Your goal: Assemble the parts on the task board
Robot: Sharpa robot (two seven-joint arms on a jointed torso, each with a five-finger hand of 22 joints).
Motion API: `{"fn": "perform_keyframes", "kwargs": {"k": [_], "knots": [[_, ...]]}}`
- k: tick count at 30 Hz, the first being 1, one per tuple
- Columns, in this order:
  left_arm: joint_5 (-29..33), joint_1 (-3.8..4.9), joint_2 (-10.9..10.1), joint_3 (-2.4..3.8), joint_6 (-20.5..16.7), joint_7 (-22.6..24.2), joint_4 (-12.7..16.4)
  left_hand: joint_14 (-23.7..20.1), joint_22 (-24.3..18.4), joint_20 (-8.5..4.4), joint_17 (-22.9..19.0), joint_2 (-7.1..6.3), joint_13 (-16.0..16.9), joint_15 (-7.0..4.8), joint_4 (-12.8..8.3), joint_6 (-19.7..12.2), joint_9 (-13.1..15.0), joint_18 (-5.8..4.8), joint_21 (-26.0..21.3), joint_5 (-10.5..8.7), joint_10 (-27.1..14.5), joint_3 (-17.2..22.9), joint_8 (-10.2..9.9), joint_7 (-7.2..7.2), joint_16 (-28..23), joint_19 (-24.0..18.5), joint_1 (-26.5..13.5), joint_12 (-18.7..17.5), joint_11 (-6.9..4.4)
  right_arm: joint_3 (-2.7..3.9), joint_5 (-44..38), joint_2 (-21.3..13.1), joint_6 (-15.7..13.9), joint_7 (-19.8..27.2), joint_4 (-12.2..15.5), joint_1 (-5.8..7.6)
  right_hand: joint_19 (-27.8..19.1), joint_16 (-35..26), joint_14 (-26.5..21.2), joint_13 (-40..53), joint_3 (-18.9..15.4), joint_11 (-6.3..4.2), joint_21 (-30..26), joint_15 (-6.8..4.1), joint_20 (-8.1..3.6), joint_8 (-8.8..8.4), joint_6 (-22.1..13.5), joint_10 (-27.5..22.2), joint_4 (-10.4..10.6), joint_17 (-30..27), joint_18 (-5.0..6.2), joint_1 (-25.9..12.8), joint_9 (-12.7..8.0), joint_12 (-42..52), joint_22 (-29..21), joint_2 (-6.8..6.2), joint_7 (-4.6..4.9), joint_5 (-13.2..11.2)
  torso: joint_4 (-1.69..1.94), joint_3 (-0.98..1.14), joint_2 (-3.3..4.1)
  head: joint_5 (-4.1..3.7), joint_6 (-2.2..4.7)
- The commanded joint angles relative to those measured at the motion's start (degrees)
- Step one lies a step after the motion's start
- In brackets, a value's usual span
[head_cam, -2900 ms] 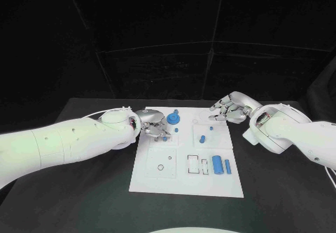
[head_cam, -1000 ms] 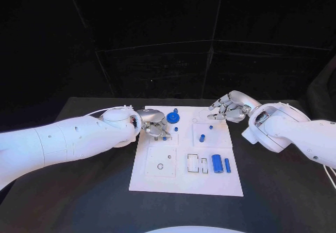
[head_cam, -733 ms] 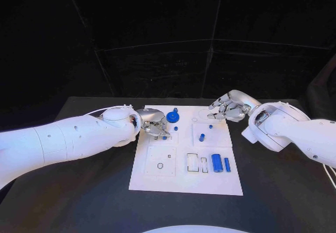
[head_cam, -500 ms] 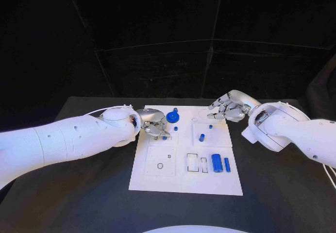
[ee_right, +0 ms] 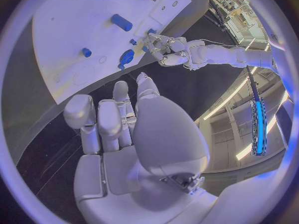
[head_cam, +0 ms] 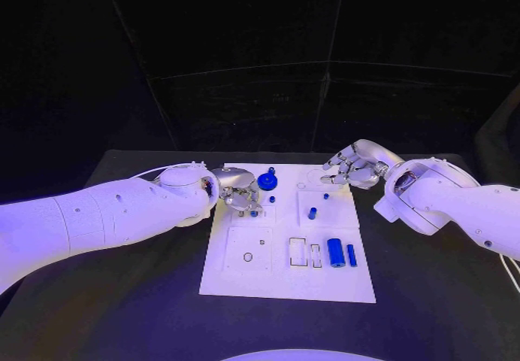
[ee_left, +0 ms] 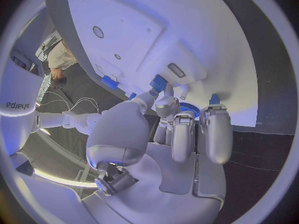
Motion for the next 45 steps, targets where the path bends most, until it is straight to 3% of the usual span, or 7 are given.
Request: {"fn": "perform_keyframes", "kwargs": {"k": [1,20,25,36,45], "knots": [[-0.2,-0.04,-0.1,-0.08,0.5,-0.5,-0.2,5.9,4.4,0.39,15.1,-0.55,-0.1,0.57,0.1,-0.2,-0.4,-1.11,0.0,0.19,-0.1,-0.7,-0.6,0.34,0.2,1.3,-0.1,-0.2,0.36,0.03,0.3,0.0,0.1,0.5,0.1,0.09,-0.5,-0.4,0.0,-0.1,-0.3,0.12,-0.3,-0.28,0.02,0.23,-0.5,0.0,0.2,-0.1,0.51,-0.3,0.0,0.1,-0.1,0.05,0.09,0.3,-0.01,0.01,-0.02,-0.08,-0.02],[2.1,-0.04,0.0,-0.08,-2.3,-2.4,-0.1,5.9,4.4,1.14,15.1,-1.52,-0.5,1.11,2.9,0.4,-2.4,-1.07,-0.1,0.2,-0.4,-4.9,-3.4,1.12,0.2,1.3,-1.6,-0.6,1.04,0.03,0.4,0.0,0.1,0.5,0.0,0.09,-0.6,-0.6,0.1,-0.1,-0.6,0.16,-0.5,-0.26,0.05,0.29,-0.6,-0.1,0.6,-0.1,0.53,-0.8,0.0,0.2,-0.3,0.17,0.11,0.4,0.01,0.01,0.0,-0.2,0.06],[3.6,-0.04,-0.1,-0.08,-3.5,-4.3,0.0,5.9,4.1,1.26,15.1,-1.66,-2.2,1.19,3.6,0.1,-2.9,-0.99,-0.3,0.21,-1.3,-5.8,-4.3,1.34,0.2,1.2,-2.0,-2.3,1.2,0.03,0.4,0.0,0.2,0.5,0.0,0.09,-0.6,-0.7,0.0,-0.2,-0.6,0.15,-0.6,-0.26,0.05,0.29,-0.6,-0.1,0.6,-0.3,0.56,-0.8,0.0,0.2,-0.4,0.17,0.11,0.4,-0.01,0.01,-0.02,-0.26,0.11],[7.6,-0.04,-0.5,-0.06,-5.1,-4.7,1.0,5.9,4.2,1.64,15.1,-2.35,-2.6,1.55,5.9,0.2,-4.0,-0.98,-0.4,0.21,-1.3,-9.0,-5.8,1.72,0.2,1.2,-3.4,-2.5,1.59,0.03,0.4,0.0,0.2,0.5,-0.1,0.09,-0.7,-0.7,0.0,-0.2,-0.6,0.15,-0.7,-0.25,0.05,0.3,-0.6,-0.2,0.7,-0.3,0.58,-0.8,0.0,0.2,-0.5,0.12,0.11,0.3,0.04,0.0,0.0,-0.38,0.24],[10.9,-0.04,-1.0,-0.04,-7.4,-3.8,1.9,5.9,4.3,1.69,15.1,-1.95,-2.3,1.55,7.4,0.7,-4.5,-0.98,-0.3,0.21,-1.1,-10.8,-6.4,1.65,0.2,1.2,-3.7,-2.2,1.56,0.03,0.6,0.0,0.2,0.5,-0.2,0.09,-0.7,-0.8,0.0,-0.2,-0.7,0.17,-0.7,-0.25,0.06,0.32,-0.7,-0.2,0.8,-0.3,0.58,-0.9,0.0,0.3,-0.5,0.13,0.12,0.3,0.01,0.03,0.0,-0.3,0.33]]}}
